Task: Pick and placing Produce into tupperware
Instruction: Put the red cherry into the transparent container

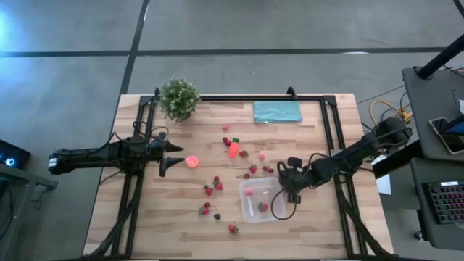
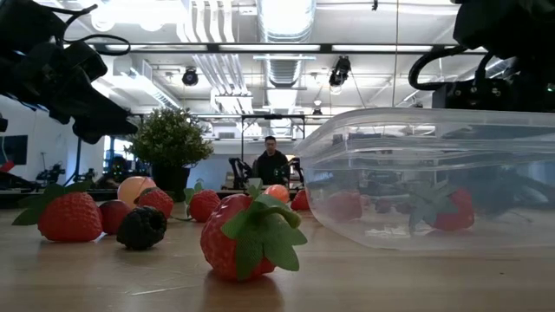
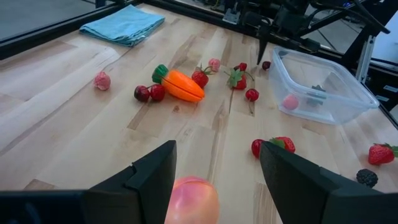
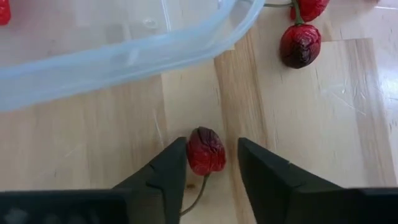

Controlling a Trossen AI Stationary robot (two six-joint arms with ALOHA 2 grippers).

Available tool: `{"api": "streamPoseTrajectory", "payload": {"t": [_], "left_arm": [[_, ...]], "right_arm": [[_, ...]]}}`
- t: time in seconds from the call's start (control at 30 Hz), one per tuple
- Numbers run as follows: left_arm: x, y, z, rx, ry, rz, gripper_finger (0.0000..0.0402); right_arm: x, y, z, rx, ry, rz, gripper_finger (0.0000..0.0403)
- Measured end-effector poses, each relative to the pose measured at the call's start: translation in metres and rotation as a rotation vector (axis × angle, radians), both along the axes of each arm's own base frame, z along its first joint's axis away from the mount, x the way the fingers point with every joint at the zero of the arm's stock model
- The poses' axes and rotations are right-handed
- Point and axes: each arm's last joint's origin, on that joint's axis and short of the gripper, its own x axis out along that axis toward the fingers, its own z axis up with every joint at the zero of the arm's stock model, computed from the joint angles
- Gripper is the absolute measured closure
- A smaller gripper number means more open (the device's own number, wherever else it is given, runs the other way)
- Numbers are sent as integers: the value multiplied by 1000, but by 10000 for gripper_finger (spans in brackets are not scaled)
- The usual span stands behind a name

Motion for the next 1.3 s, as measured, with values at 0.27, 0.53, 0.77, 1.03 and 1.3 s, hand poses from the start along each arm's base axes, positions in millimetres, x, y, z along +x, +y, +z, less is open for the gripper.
{"api": "streamPoseTrajectory", "payload": {"t": [0.27,0.53,0.77,1.03,1.3], "left_arm": [[0,0,0,0,0,0,185],[0,0,0,0,0,0,185],[0,0,0,0,0,0,185],[0,0,0,0,0,0,185],[0,0,0,0,0,0,185]], "right_arm": [[0,0,0,-1,0,0,333],[0,0,0,-1,1,0,344],[-3,-1,9,11,-26,-2,344],[-18,-8,43,17,-20,-42,344],[-17,-12,104,137,-203,-140,344]]}}
